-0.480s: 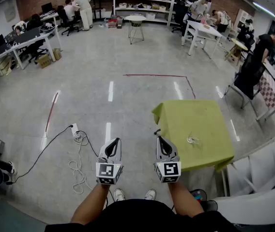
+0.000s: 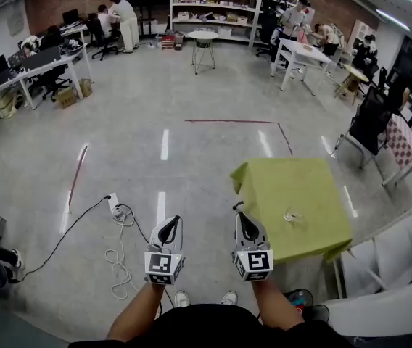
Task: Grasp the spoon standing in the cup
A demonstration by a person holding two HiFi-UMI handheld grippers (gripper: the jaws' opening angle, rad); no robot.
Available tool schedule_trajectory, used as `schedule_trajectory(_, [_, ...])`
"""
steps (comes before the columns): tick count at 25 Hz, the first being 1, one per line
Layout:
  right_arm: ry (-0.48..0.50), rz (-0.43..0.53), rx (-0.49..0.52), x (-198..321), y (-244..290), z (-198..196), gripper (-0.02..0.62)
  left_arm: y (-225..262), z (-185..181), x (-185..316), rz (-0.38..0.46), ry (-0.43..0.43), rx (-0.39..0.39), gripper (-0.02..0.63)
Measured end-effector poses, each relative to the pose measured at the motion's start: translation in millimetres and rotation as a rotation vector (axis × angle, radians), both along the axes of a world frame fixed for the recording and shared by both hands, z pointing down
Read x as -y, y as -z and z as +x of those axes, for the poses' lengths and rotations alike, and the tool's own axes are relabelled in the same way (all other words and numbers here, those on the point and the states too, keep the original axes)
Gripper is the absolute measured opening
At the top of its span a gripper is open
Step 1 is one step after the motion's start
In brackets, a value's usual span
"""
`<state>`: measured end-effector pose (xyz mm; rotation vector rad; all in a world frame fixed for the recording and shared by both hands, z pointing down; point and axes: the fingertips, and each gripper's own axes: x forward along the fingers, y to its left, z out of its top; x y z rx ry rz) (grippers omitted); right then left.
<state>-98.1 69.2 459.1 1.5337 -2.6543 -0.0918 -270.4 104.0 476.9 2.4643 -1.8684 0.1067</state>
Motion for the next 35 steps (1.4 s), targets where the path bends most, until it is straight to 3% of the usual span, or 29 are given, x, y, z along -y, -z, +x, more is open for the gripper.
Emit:
schedule_trajectory(8, [-0.032, -0.026, -0.006, -13, -13, -26, -0.003, -3, -25, -4, -0.011, -0.037, 0.01, 0.006])
schedule_trajectory(17, [-0.076, -0.046, 0.013, 5, -14, -19, -0.003, -9, -16, 18, -0.034, -0.054, -0.019, 0.006])
schedule_trajectory(26, [-0.068, -0.017, 0.023, 67, -14, -3, -0.003, -23, 18, 82, -0.044, -0.136, -0.001, 0.006])
schedule_trajectory(29, [-0.082, -0.016, 0.027, 92, -14, 17, -0.003, -22, 39, 105, -0.028, -0.17, -0.038, 0.006])
schedule_trajectory(35, [-0.097, -0.001, 0.03, 138, -5, 56, -0.003, -1, 76, 155, 0.006, -0.197, -0.025, 0.006])
